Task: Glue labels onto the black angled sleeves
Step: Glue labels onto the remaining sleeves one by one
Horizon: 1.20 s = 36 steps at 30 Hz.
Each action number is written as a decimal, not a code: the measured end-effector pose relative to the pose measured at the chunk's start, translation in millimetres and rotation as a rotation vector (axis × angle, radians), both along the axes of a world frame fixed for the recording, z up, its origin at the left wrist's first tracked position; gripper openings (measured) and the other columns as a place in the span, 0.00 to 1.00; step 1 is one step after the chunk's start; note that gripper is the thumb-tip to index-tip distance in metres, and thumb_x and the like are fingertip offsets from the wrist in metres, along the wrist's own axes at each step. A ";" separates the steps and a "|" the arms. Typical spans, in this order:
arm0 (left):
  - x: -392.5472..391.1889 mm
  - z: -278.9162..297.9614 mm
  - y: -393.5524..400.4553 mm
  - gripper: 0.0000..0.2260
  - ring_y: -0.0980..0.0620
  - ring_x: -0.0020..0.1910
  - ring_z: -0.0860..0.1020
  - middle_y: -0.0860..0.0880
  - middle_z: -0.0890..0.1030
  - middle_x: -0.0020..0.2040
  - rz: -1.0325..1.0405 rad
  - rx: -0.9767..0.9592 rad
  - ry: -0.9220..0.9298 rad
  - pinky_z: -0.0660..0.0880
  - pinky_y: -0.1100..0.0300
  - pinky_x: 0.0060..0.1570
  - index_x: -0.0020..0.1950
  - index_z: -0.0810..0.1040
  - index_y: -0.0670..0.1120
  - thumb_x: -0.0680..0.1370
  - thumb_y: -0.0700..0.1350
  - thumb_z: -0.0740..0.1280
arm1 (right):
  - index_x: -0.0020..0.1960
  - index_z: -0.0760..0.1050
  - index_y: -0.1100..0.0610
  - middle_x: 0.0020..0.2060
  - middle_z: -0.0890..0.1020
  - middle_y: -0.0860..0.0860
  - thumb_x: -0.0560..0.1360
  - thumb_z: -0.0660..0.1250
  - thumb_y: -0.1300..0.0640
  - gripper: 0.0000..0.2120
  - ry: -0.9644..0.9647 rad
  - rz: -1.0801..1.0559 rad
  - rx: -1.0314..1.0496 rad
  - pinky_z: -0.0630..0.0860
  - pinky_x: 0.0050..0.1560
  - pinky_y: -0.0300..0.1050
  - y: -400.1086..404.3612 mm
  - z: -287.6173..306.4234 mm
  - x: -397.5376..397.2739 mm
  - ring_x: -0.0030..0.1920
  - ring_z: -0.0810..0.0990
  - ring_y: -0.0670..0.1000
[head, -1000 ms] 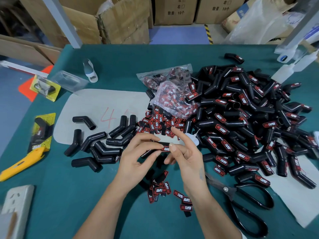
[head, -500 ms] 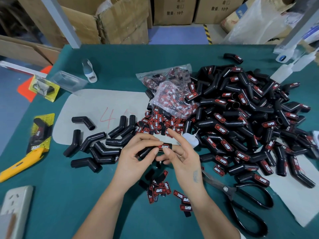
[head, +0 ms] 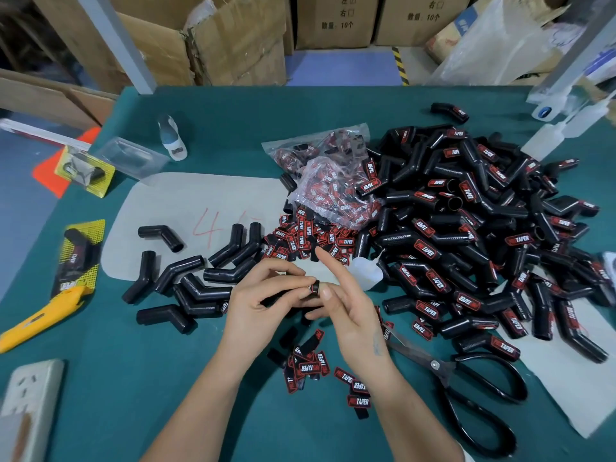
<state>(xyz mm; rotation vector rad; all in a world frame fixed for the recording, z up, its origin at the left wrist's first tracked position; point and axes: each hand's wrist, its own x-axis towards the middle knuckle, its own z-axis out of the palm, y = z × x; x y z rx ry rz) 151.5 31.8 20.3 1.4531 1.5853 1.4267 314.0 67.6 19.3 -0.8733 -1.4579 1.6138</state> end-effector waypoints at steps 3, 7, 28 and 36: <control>2.3 -0.7 -0.5 0.07 0.51 0.51 0.82 0.51 0.83 0.52 0.004 0.013 0.019 0.77 0.62 0.54 0.52 0.89 0.45 0.76 0.39 0.76 | 0.80 0.67 0.41 0.52 0.87 0.51 0.86 0.59 0.53 0.22 0.003 0.003 0.001 0.82 0.53 0.44 -1.5 0.8 -0.1 0.55 0.86 0.54; -1.8 -0.1 -1.0 0.08 0.51 0.55 0.82 0.53 0.84 0.53 -0.024 -0.060 -0.064 0.76 0.64 0.55 0.53 0.89 0.48 0.76 0.40 0.75 | 0.79 0.67 0.43 0.51 0.87 0.52 0.85 0.61 0.50 0.22 0.036 -0.017 -0.030 0.82 0.55 0.45 -2.8 2.1 -2.7 0.56 0.86 0.55; -23.0 5.5 -9.3 0.25 0.53 0.64 0.79 0.53 0.82 0.67 -0.263 -0.202 -0.108 0.77 0.61 0.57 0.79 0.69 0.59 0.84 0.42 0.65 | 0.76 0.71 0.40 0.47 0.89 0.53 0.82 0.68 0.52 0.24 0.059 -0.063 -0.078 0.80 0.56 0.41 -1.5 7.1 -1.7 0.52 0.87 0.54; 0.8 3.5 -11.5 0.38 0.60 0.72 0.75 0.63 0.80 0.69 -0.192 -0.091 0.170 0.64 0.71 0.71 0.84 0.59 0.58 0.79 0.34 0.68 | 0.70 0.76 0.37 0.41 0.80 0.53 0.73 0.78 0.50 0.27 0.057 -0.254 -0.122 0.75 0.50 0.38 -7.7 0.4 -8.3 0.44 0.78 0.46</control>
